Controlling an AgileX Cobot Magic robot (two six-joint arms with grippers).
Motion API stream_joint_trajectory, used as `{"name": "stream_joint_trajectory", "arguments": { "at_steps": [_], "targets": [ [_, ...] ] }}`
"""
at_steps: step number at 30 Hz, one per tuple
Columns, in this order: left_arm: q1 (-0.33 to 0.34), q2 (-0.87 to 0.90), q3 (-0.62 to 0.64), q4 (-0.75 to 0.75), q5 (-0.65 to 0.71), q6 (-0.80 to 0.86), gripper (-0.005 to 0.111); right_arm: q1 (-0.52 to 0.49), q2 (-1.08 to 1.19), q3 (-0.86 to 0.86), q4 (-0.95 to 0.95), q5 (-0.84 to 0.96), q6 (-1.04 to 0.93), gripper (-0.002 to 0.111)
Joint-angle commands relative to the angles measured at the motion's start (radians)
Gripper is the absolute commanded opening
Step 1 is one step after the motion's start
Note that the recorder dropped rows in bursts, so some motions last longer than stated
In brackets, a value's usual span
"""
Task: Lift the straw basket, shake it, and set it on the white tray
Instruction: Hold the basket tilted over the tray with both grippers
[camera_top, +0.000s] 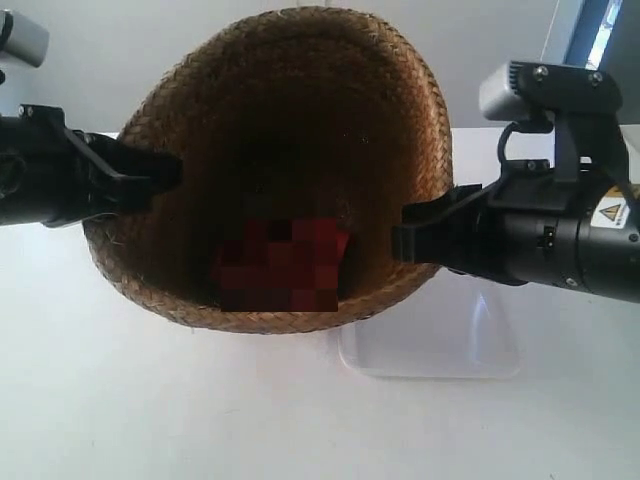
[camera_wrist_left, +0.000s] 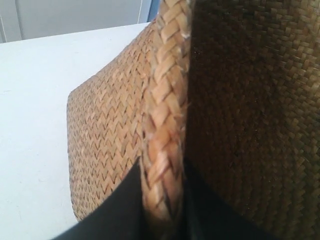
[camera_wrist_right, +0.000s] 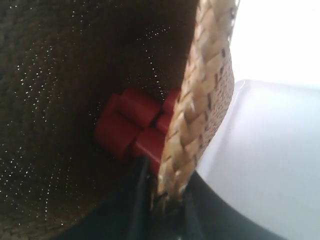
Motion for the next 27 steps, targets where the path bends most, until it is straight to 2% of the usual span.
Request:
{"name": "stream_joint_trajectory", "arguments": {
  "at_steps": [1,8,14,18,22,27],
  "targets": [
    [0.005,-0.032,-0.009,0.021,0.039,0.044,0.000,-0.011,-0.018,-0.014,-0.059,-0.027,-0.041,0.000],
    [0.001,-0.128,-0.009,0.015,0.000,0.044,0.000,-0.007,-0.092,-0.023,-0.091,0.019,-0.054,0.000],
    [0.001,-0.149,-0.004,0.019,0.033,0.069,0.000,-0.005,-0.089,-0.021,-0.100,0.020,-0.197,0.000],
    [0.001,-0.190,0.034,0.019,-0.004,0.081,0.000,0.038,-0.102,-0.021,-0.099,0.021,-0.240,0.000],
    [0.001,-0.257,0.089,0.015,-0.087,0.110,0.000,0.091,-0.112,-0.014,-0.099,-0.025,-0.297,0.000],
    [0.001,-0.288,0.145,0.013,-0.102,0.116,0.000,0.100,-0.110,0.049,-0.099,-0.145,-0.307,0.000]
  ]
}}
